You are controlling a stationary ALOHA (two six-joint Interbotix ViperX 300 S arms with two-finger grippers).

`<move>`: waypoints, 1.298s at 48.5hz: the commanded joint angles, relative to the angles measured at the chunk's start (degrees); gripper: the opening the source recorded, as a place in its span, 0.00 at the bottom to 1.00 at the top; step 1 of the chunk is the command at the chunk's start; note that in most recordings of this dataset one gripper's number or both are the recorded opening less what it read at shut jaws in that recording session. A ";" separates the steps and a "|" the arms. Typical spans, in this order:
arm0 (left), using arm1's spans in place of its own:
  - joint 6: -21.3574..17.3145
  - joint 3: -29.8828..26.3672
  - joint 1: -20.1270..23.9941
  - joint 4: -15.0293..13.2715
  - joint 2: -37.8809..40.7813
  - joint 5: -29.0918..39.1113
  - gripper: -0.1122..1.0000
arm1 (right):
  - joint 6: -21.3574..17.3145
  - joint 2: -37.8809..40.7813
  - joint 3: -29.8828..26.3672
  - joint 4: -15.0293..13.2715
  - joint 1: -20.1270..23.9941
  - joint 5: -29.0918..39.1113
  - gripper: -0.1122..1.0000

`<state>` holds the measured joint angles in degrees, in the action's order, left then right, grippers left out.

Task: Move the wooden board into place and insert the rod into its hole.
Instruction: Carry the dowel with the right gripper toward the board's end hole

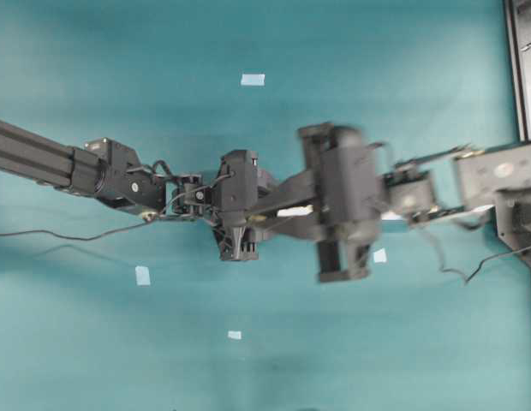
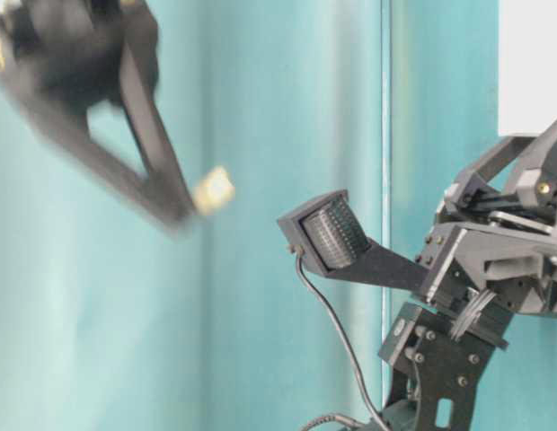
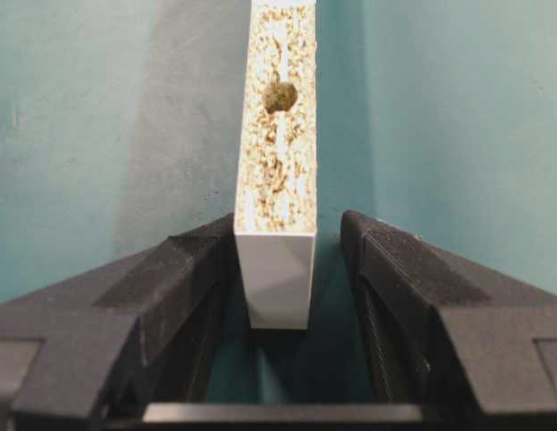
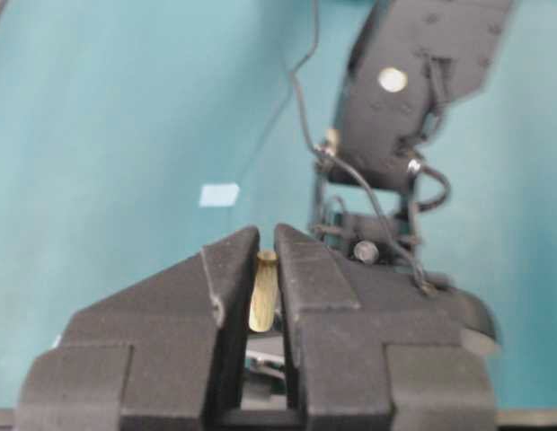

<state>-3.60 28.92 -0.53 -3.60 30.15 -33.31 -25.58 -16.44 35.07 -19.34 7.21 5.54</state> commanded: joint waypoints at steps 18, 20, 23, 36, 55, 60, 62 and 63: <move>-0.09 -0.70 0.44 -0.26 -3.78 0.26 0.57 | 1.58 -11.95 20.65 -0.53 -6.15 -16.08 0.19; -0.09 -0.70 0.35 -0.26 -4.13 0.26 0.57 | 1.67 -11.87 21.36 -0.53 -6.42 -17.40 0.19; 0.00 -0.88 0.35 -0.26 -4.48 0.26 0.57 | 1.85 -11.78 22.24 -0.53 -6.86 -19.07 0.19; 0.09 -2.02 0.44 -0.26 -4.92 0.26 0.54 | 2.72 -11.07 25.93 -0.53 -9.58 -25.84 0.19; -0.09 -1.93 -0.88 -0.26 -2.46 0.26 0.29 | 6.42 -7.47 28.65 -0.53 -13.62 -35.07 0.19; -0.09 -2.37 -1.23 -0.26 -1.76 0.26 0.29 | 6.42 -2.81 28.65 -0.53 -13.62 -41.48 0.19; -0.09 -2.46 -1.23 -0.26 -1.58 0.26 0.29 | 6.42 -0.53 28.56 -0.35 -13.62 -44.65 0.19; -0.09 -2.55 -1.23 -0.26 -1.49 0.26 0.29 | 6.42 0.79 28.56 -0.35 -13.62 -46.23 0.19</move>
<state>-3.60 27.33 -0.70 -4.04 28.83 -33.31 -19.25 -18.63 64.25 -19.78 -6.24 -35.68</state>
